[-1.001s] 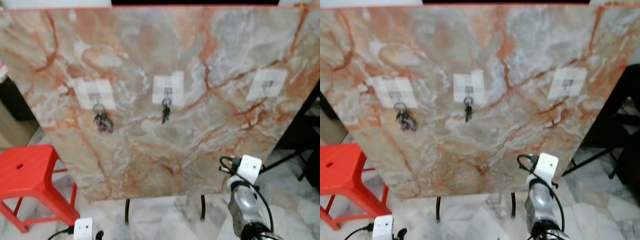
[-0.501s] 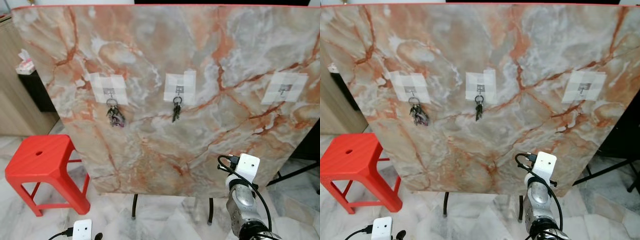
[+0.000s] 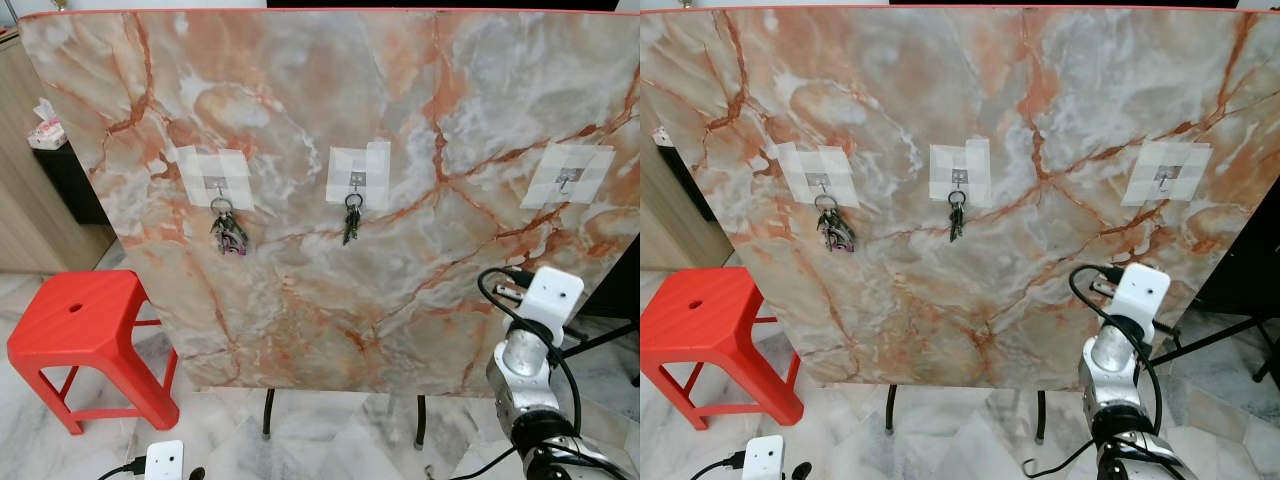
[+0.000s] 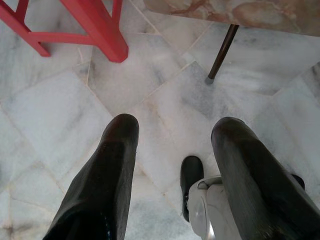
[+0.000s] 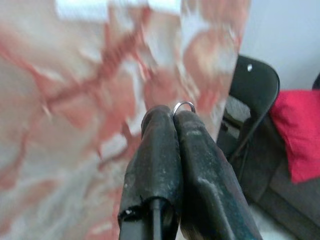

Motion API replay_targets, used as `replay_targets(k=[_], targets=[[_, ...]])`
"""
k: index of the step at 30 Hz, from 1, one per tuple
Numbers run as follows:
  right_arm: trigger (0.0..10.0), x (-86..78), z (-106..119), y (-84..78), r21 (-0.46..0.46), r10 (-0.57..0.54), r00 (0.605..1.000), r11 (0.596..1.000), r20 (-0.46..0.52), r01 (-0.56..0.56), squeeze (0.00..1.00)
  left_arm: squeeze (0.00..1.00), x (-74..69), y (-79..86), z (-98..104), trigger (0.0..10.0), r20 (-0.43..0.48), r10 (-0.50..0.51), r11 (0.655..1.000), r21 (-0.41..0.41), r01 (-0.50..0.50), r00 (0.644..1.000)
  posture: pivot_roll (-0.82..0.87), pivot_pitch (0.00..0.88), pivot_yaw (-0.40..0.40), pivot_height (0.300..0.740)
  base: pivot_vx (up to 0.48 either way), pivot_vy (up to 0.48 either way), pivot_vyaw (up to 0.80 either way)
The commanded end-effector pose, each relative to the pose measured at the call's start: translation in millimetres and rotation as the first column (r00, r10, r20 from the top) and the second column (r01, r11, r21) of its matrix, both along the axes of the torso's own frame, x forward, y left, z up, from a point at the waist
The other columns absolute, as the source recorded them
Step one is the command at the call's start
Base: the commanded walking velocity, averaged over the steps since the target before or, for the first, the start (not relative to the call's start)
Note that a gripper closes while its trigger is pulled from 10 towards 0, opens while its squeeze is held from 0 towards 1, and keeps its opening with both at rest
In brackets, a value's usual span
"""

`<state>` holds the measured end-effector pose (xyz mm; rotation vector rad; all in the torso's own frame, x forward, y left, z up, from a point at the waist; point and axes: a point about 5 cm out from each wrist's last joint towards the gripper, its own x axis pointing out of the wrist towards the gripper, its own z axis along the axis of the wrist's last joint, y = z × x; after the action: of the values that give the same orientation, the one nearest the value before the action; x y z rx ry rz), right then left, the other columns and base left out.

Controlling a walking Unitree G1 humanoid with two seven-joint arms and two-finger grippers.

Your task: Hang keys on a hook

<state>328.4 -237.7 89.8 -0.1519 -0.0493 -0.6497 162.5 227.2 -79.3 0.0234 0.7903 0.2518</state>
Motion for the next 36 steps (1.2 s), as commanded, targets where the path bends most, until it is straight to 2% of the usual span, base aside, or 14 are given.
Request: replay_targets(k=[1, 8, 13, 15, 16, 17, 19, 23, 25, 32, 36], targets=[[10.0, 7.0, 16.3, -0.4, -0.045, 0.005, 0.998, 0.999, 0.055, -0.002, 0.0, 0.0, -1.9, 2.0, -0.9, 10.0, -0.016, 0.0, 1.0, 0.007, 0.0, 1.0, -0.01, 0.0, -0.017, 0.74, 0.0, 0.0, 0.0], [10.0, 17.4, 36.9, -2.2, -0.119, -0.008, 0.996, 0.993, 0.09, 0.019, 0.0, 0.0, -2.6, 3.1, -1.0, 10.0, -0.019, 0.004, 1.0, 0.007, -0.004, 1.0, 0.0, 0.0, -0.017, 0.74, 0.0, 0.0, 0.0], [10.0, 20.1, 41.8, -6.0, -0.102, -0.019, 0.995, 0.994, 0.099, 0.029, 0.0, 0.0, -2.9, 3.1, -1.2, 10.0, -0.02, 0.005, 1.0, 0.006, -0.004, 1.0, 0.0, 0.0, -0.02, 0.74, 0.0, 0.0, 0.0], [10.0, 16.3, 22.7, -3.0, 0.037, 0.01, 0.999, 0.999, 0.042, -0.011, 0.0, 0.0, -3.9, 3.4, -1.6, 10.0, -0.024, 0.006, 1.0, 0.006, -0.005, 1.0, -0.01, 0.0, -0.022, 0.74, 0.0, 0.0, 0.0], [10.0, 14.7, 16.2, -1.5, 0.073, 0.016, 1.0, 0.997, 0.021, -0.018, 0.0, 0.0, -4.0, 3.5, -1.6, 10.0, -0.024, 0.006, 1.0, 0.006, -0.006, 1.0, -0.01, 0.0, -0.022, 0.74, 0.0, 0.0, 0.0], [10.0, 8.2, -4.2, 2.1, 0.193, 0.025, 0.999, 0.981, -0.044, -0.016, 0.0, 0.0, -4.2, 3.5, -1.8, 10.0, -0.025, 0.007, 1.0, 0.006, -0.007, 1.0, -0.01, 0.0, -0.02, 0.74, 0.0, 0.0, 0.0], [10.0, 1.8, -20.7, 6.9, 0.258, 0.052, 0.994, 0.966, -0.099, -0.025, 0.0, 0.0, -4.4, 3.4, -1.9, 10.0, -0.027, 0.007, 1.0, 0.006, -0.007, 1.0, -0.01, 0.0, -0.019, 0.74, 0.0, 0.0, 0.0], [10.0, -17.7, -52.1, 14.3, 0.282, 0.078, 0.974, 0.959, -0.212, -0.015, 0.0, 0.0, -4.5, 3.2, -2.0, 10.0, -0.028, 0.005, 1.0, 0.005, -0.005, 1.0, -0.01, 0.0, -0.018, 0.74, 0.0, 0.0, 0.0], [10.0, -30.7, -71.2, 25.5, 0.313, 0.133, 0.955, 0.949, -0.264, -0.046, 0.0, 0.0, -4.3, 3.5, -1.9, 10.0, -0.029, 0.002, 1.0, 0.006, -0.002, 1.0, -0.01, 0.0, -0.018, 0.74, 0.0, 0.0, 0.0], [10.0, -34.7, -80.8, 47.2, 0.357, 0.279, 0.922, 0.918, -0.267, -0.175, 0.0, 0.0, -5.3, 3.4, -2.5, 10.0, -0.037, -0.011, 1.0, 0.009, 0.011, 0.999, -0.02, 0.0, -0.012, 0.74, 0.0, -0.122, 0.0], [10.0, -29.1, -74.7, 47.1, 0.346, 0.298, 0.922, 0.916, -0.248, -0.203, 0.0, 0.0, -5.7, 2.8, -2.8, 10.0, -0.039, -0.014, 1.0, 0.009, 0.014, 0.999, -0.02, 0.0, -0.016, 0.74, 0.0, -0.329, 0.0]])
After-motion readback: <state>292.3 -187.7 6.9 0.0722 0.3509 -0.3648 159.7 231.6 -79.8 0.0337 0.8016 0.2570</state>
